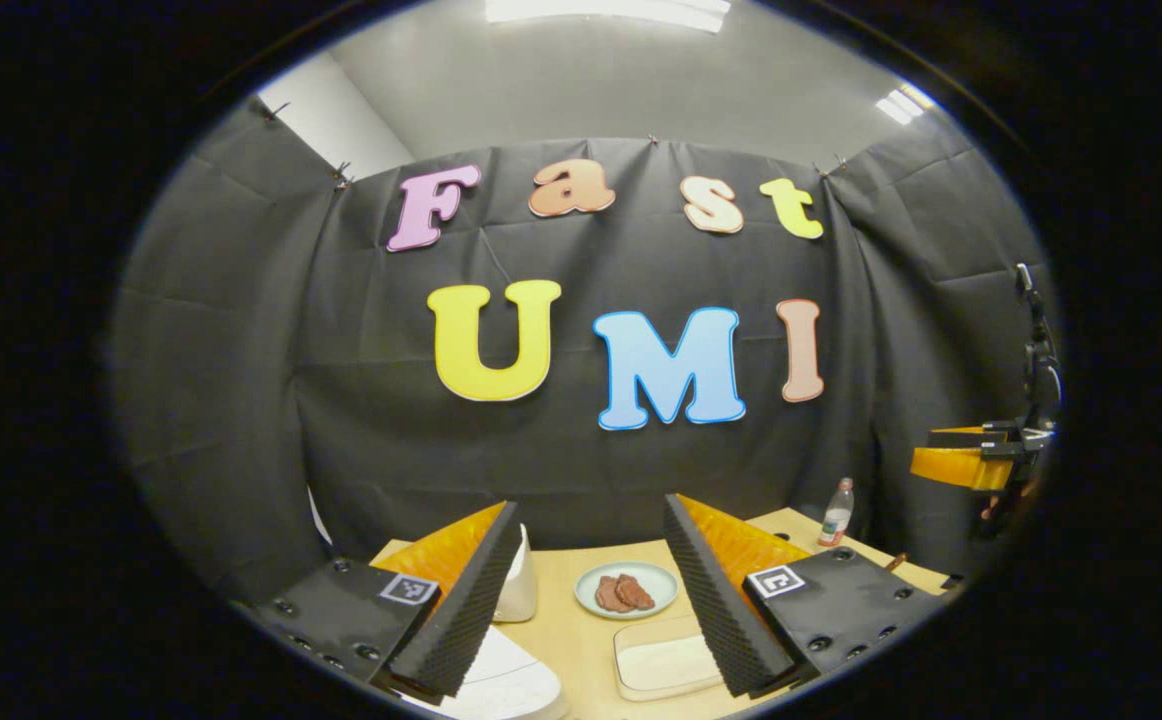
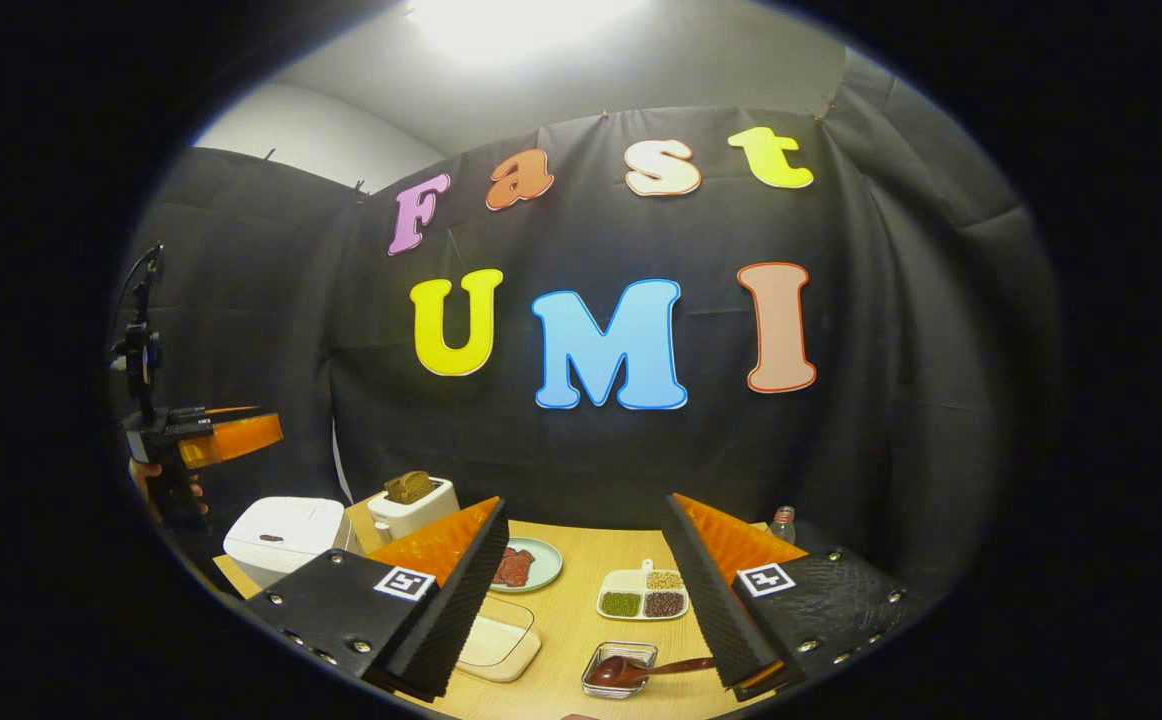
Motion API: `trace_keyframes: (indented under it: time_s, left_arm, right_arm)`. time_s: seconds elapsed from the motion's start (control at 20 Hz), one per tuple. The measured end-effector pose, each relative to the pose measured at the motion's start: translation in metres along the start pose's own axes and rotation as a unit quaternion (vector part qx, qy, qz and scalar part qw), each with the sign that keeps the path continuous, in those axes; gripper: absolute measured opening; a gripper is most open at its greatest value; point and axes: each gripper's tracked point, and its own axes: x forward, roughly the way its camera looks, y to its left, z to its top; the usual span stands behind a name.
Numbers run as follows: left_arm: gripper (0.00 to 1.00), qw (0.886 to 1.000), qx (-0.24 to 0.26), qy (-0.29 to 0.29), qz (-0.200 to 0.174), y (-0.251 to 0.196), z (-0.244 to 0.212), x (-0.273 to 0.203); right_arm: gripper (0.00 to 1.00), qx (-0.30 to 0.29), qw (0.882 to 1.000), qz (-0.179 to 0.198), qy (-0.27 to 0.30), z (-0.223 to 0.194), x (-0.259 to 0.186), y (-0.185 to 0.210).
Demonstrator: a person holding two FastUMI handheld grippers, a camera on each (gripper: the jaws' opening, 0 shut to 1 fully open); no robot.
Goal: Close the left gripper, press the button to open the rice cooker; take a wooden spoon from the chopstick holder with the right hand, scoop a spoonful of rice and pour it into the rice cooker, then put the wooden spoon back into the chopstick holder.
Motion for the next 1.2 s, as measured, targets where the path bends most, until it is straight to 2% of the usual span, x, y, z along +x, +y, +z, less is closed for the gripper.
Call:
trace_keyframes:
  time_s: [0.05,0.1,0.15,0.3,0.4,0.5,0.55,0.65,0.8,0.85,0.95,1.0,1.1,1.15,1.2]
  left_arm:
    - [1.00,1.000,-0.003,0.002,0.003,0.007,-0.002,-0.002]
    - [0.98,1.000,-0.005,0.004,0.005,0.013,-0.005,-0.004]
    - [0.87,1.000,-0.004,0.012,0.004,0.018,-0.010,-0.007]
    - [0.80,0.999,0.029,0.035,0.003,0.032,-0.033,-0.018]
    - [0.49,0.996,0.064,0.050,0.020,0.053,-0.048,-0.023]
    - [0.17,0.994,0.063,0.084,-0.003,0.051,-0.075,-0.029]
    - [0.17,0.993,0.055,0.103,-0.029,0.044,-0.082,-0.036]
    - [0.07,0.992,0.056,0.110,-0.036,0.051,-0.102,-0.032]
    - [0.11,0.989,0.026,0.135,-0.046,0.065,-0.121,-0.040]
    - [0.07,0.988,0.023,0.147,-0.046,0.069,-0.131,-0.040]
    - [0.10,0.985,0.032,0.166,-0.029,0.090,-0.149,-0.039]
    - [0.07,0.984,0.032,0.177,-0.021,0.100,-0.158,-0.037]
    - [0.07,0.980,0.019,0.199,-0.008,0.120,-0.178,-0.034]
    - [0.10,0.978,0.012,0.208,-0.003,0.127,-0.187,-0.031]
    - [0.07,0.976,0.003,0.219,-0.001,0.133,-0.198,-0.029]
  right_arm:
    - [0.94,0.001,1.000,0.003,0.001,-0.003,0.000,0.001]
    - [0.94,0.005,1.000,0.006,0.003,-0.006,0.002,0.003]
    - [0.94,0.009,1.000,0.009,0.007,-0.009,0.003,0.004]
    - [0.94,0.004,1.000,0.016,0.018,-0.020,0.009,0.007]
    - [0.95,0.007,1.000,0.019,0.019,-0.023,0.012,0.007]
    - [0.95,0.014,0.999,0.023,0.024,-0.029,0.016,0.009]
    - [0.94,0.014,0.999,0.024,0.027,-0.032,0.018,0.009]
    - [0.95,0.014,0.999,0.026,0.031,-0.037,0.021,0.009]
    - [0.95,0.014,0.999,0.026,0.036,-0.042,0.024,0.006]
    - [0.95,0.014,0.999,0.025,0.035,-0.042,0.024,0.005]
    - [0.95,0.017,0.999,0.025,0.034,-0.044,0.025,0.003]
    - [0.95,0.018,0.999,0.025,0.035,-0.045,0.026,0.003]
    - [0.95,0.017,0.999,0.027,0.037,-0.049,0.027,0.003]
    - [0.95,0.015,0.999,0.027,0.038,-0.052,0.028,0.002]
    - [0.95,0.014,0.999,0.027,0.040,-0.053,0.029,0.002]
